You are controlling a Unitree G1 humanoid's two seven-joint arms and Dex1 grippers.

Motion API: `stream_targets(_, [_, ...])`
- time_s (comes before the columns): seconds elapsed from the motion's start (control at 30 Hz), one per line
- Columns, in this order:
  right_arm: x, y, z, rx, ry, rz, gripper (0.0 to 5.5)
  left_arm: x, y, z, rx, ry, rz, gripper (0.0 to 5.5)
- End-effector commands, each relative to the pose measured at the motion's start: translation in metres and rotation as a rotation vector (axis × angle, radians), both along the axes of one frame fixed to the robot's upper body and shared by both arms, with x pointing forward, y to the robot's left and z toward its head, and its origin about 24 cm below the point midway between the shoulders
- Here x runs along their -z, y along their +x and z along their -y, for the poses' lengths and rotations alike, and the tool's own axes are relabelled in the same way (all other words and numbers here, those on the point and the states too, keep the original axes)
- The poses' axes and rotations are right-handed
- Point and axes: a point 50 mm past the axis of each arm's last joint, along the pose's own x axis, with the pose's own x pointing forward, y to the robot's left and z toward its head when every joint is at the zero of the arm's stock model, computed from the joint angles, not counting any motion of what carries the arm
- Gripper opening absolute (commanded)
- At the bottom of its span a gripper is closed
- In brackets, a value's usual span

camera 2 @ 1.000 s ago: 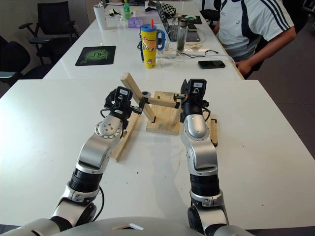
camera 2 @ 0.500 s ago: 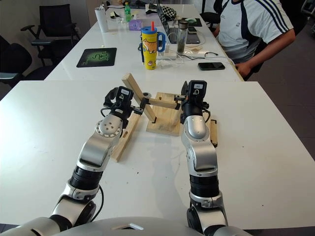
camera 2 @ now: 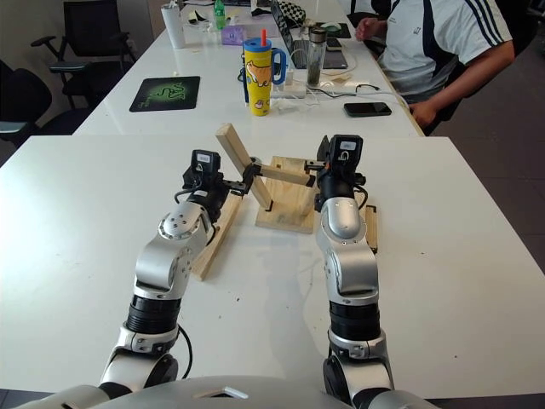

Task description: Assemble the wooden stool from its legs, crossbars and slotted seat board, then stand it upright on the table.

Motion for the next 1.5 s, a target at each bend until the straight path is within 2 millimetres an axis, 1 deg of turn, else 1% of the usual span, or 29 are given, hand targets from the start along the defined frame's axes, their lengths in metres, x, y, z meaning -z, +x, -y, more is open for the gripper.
stream_targets(0.03, [0.031,0.001,-0.005,-0.038,-0.011,-0.168,1.16,-0.014,-0.006,0.017,0.097,-0.069,0.05,5.38])
stream_targets(0.23, [0.03,0.003,-0.005,-0.045,-0.016,-0.167,1.16,-0.011,-0.004,0.012,0.066,-0.067,0.041,5.38])
stream_targets(0.5, [0.029,0.004,-0.007,-0.053,-0.018,-0.163,1.16,-0.01,0.001,0.012,0.027,-0.062,0.03,5.38])
stream_targets(0.73, [0.029,0.005,-0.007,-0.055,-0.023,-0.165,1.16,-0.031,0.0,0.017,0.05,-0.129,0.086,5.38])
stream_targets(0.8, [0.029,0.005,-0.007,-0.056,-0.024,-0.165,1.16,-0.032,0.001,0.018,0.052,-0.129,0.077,5.38])
stream_targets(0.87, [0.029,0.005,-0.007,-0.056,-0.024,-0.165,1.16,-0.022,0.004,0.015,0.022,-0.071,0.028,5.38])
stream_targets(1.0, [0.028,0.005,-0.007,-0.057,-0.023,-0.165,1.16,0.015,0.012,0.004,-0.054,0.081,-0.123,4.97])
stream_targets(1.07, [0.028,0.004,-0.008,-0.058,-0.022,-0.165,1.16,0.031,0.013,0.005,-0.051,0.144,-0.198,4.97])
stream_targets(1.13, [0.028,0.004,-0.008,-0.059,-0.022,-0.165,1.16,0.04,0.012,0.007,-0.037,0.177,-0.248,4.97])
stream_targets(1.23, [0.028,0.004,-0.007,-0.061,-0.023,-0.166,1.16,0.038,0.007,0.014,-0.001,0.129,-0.271,4.97])
stream_targets(1.3, [0.028,0.004,-0.007,-0.059,-0.023,-0.166,1.16,0.037,0.005,0.016,0.003,0.079,-0.299,4.97])
stream_targets(1.4, [0.028,0.004,-0.006,-0.059,-0.023,-0.166,1.16,0.037,0.007,0.011,-0.026,0.068,-0.298,4.97])
stream_targets(1.5, [0.028,0.004,-0.006,-0.058,-0.022,-0.165,1.16,0.03,0.01,0.006,-0.053,0.043,-0.255,4.97])
